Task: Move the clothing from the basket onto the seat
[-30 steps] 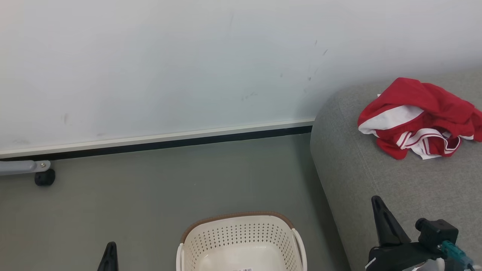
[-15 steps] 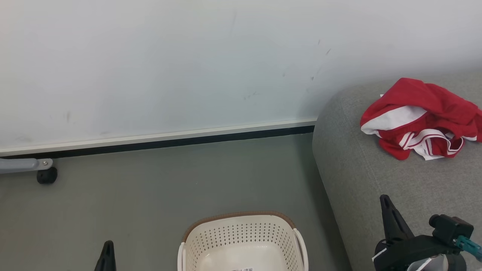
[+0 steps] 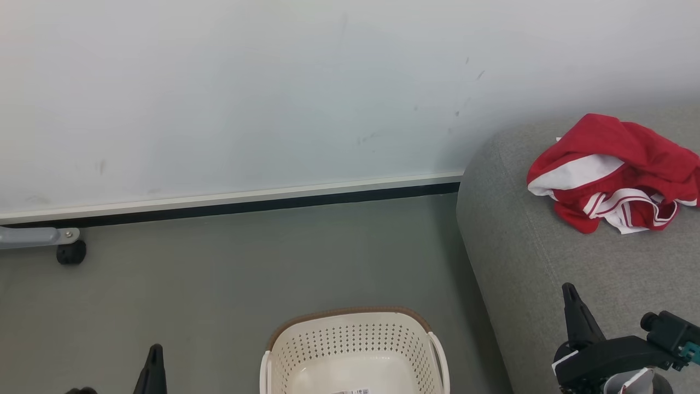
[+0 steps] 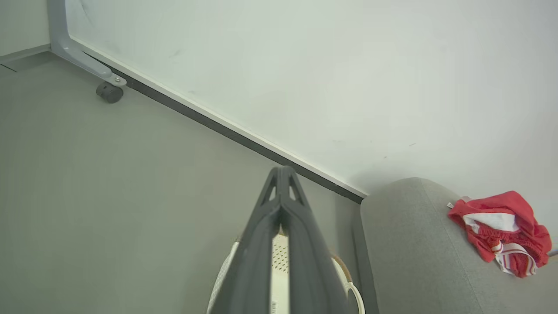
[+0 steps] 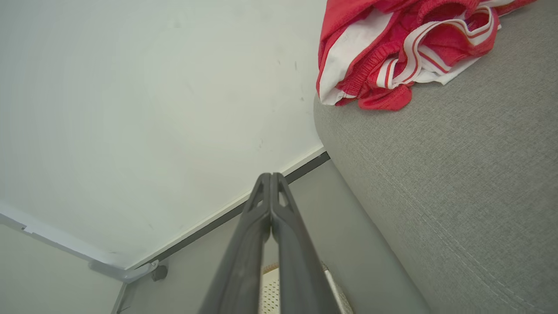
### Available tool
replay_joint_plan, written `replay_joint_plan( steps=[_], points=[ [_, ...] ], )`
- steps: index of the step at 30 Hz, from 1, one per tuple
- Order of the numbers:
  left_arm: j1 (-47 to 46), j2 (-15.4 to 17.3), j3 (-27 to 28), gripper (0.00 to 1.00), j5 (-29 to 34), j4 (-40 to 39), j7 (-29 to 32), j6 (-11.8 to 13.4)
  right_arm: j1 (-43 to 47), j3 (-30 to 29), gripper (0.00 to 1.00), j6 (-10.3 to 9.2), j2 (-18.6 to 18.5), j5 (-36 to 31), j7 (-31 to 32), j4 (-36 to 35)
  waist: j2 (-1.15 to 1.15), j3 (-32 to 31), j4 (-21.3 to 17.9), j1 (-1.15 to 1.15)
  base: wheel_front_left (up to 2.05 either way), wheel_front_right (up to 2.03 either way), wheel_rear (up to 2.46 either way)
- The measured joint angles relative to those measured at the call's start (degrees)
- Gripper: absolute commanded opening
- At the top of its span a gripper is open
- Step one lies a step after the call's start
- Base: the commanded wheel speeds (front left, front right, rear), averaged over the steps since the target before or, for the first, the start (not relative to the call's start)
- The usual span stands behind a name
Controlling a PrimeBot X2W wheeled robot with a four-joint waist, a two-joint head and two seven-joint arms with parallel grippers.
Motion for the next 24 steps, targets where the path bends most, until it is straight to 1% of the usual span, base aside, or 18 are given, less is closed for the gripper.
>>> replay_joint_plan(
  steps=[3,4,7,24],
  points=[
    [-0.8,-0.3,0.5,0.0,-2.5,0.2,0.6,-0.1,0.0,-0.9,0.0,0.19,0.4,1.9,0.5,0.2,0.0,0.0,0.1,0.0,0.0,0.0,0.0],
    [-0.9,-0.4,0.6,0.0,-2.9,0.3,0.7,-0.5,0.0,-1.2,0.0,0.54,0.5,2.5,0.7,0.2,0.0,0.0,0.1,0.0,0.0,0.0,0.0],
    [-1.0,-0.6,0.9,0.0,-4.9,0.7,1.2,-1.0,0.0,-2.1,0.0,0.75,1.0,4.1,1.3,0.3,0.0,0.1,0.2,0.0,0.0,0.0,0.0],
    [-3.7,-1.8,3.0,0.0,-16.5,2.8,4.7,-3.0,0.0,-7.4,0.0,3.03,3.3,14.4,4.6,0.9,0.0,0.2,0.7,0.0,0.0,0.0,0.0]
  ],
)
